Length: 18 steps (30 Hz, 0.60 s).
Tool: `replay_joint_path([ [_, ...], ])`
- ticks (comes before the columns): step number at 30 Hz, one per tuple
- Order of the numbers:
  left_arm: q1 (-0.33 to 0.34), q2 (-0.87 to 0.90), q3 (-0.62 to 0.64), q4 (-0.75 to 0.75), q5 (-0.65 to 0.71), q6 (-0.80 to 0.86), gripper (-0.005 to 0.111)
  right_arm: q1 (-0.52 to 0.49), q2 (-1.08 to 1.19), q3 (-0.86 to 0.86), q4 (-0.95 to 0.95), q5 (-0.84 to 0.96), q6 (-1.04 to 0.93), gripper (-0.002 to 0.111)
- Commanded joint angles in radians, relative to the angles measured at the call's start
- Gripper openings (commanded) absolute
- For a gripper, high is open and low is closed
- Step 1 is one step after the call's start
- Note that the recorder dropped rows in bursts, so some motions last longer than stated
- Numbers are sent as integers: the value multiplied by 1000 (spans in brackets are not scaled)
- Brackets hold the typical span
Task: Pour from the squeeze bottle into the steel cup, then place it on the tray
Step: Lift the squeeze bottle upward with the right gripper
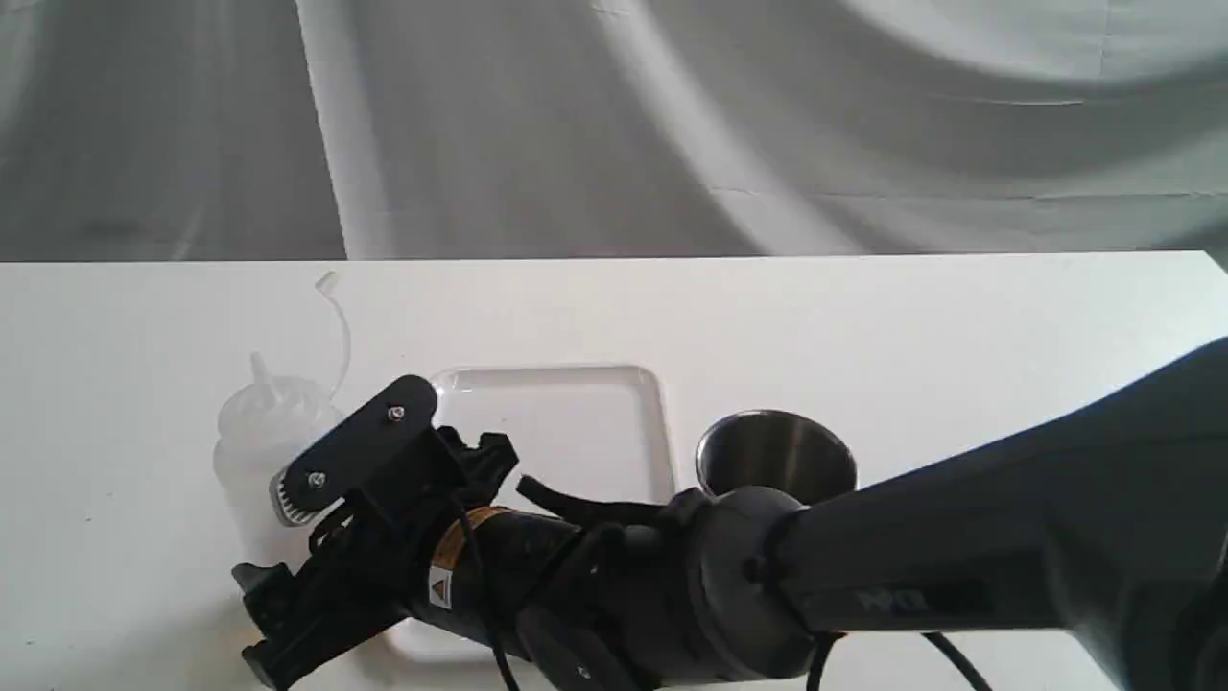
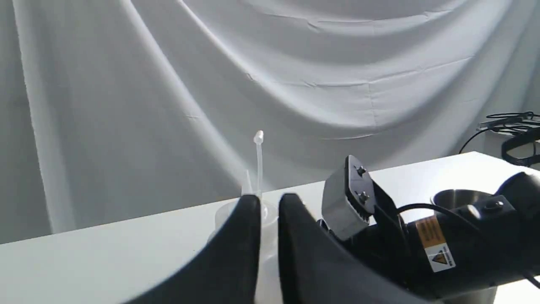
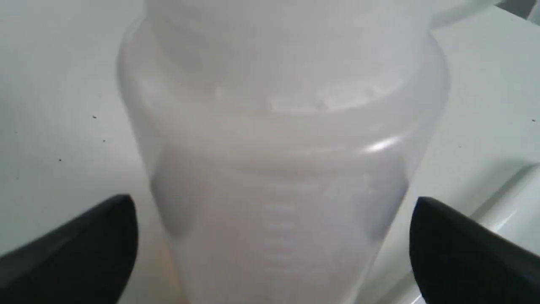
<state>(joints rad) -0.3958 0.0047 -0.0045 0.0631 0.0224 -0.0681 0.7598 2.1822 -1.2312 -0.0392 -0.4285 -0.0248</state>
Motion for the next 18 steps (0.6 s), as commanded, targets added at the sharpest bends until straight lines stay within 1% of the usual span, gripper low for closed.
replay_joint_path([
  [1, 2, -5, 4, 4, -10, 0, 8, -2, 10, -4, -10, -38, 4, 86],
  [9, 2, -5, 4, 4, -10, 0, 8, -2, 36, -4, -1, -117, 4, 86],
  [18, 2, -5, 4, 4, -10, 0, 8, -4, 42, -4, 2, -163, 4, 85],
])
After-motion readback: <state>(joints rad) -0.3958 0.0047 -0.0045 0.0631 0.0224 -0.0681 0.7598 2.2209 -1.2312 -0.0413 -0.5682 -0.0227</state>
